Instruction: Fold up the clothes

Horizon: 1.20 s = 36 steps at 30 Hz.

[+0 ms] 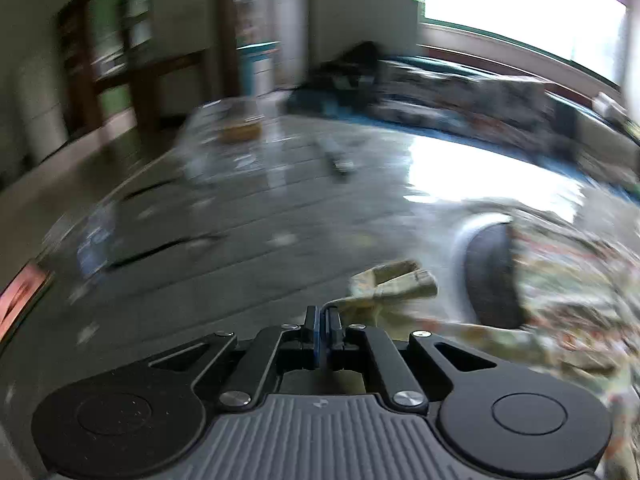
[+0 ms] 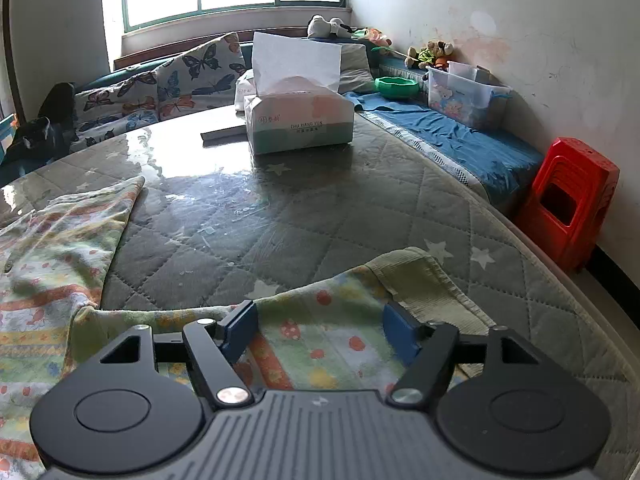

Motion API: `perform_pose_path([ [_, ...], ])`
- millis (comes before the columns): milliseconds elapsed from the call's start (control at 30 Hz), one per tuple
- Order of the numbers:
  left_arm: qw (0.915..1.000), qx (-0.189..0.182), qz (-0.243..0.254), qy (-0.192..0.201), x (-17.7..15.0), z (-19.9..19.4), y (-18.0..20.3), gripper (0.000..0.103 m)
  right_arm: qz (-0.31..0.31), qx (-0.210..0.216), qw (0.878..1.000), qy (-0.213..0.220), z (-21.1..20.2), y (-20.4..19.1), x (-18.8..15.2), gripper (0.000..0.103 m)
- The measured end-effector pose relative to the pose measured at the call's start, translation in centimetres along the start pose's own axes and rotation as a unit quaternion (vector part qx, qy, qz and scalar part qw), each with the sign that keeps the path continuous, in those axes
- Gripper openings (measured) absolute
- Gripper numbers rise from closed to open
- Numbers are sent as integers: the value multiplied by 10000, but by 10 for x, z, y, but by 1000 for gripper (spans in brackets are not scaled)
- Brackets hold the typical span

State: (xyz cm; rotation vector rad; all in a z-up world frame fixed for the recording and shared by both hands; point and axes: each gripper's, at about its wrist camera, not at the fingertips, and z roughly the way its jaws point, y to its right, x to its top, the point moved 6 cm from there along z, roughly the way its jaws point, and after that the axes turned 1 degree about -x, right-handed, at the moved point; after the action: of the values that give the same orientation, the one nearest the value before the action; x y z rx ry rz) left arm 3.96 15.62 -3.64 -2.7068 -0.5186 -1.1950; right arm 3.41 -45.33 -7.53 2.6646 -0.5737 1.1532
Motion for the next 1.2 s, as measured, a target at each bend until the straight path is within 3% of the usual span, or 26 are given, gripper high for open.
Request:
perform_pose_path([
  [167, 9971, 529, -472, -290, -13, 9, -40, 6, -11, 4, 10000, -10, 1, 0, 1, 75],
  [333, 9974, 444, -491, -301, -16, 6, -39, 6, -17, 27, 10000, -32, 0, -1, 1, 75],
  [533, 9988, -197, 302, -337, -13, 15, 6, 9, -98, 112, 9998, -94, -7, -2, -4, 75],
  [767, 9957, -202, 852, -300, 4, 49, 22, 9, -218, 218, 9994, -168, -14, -3, -11, 80],
  [1200, 9860, -132, 1664, 42, 27, 82, 36, 7, -331, 374, 9987, -126, 18, -11, 13, 90],
])
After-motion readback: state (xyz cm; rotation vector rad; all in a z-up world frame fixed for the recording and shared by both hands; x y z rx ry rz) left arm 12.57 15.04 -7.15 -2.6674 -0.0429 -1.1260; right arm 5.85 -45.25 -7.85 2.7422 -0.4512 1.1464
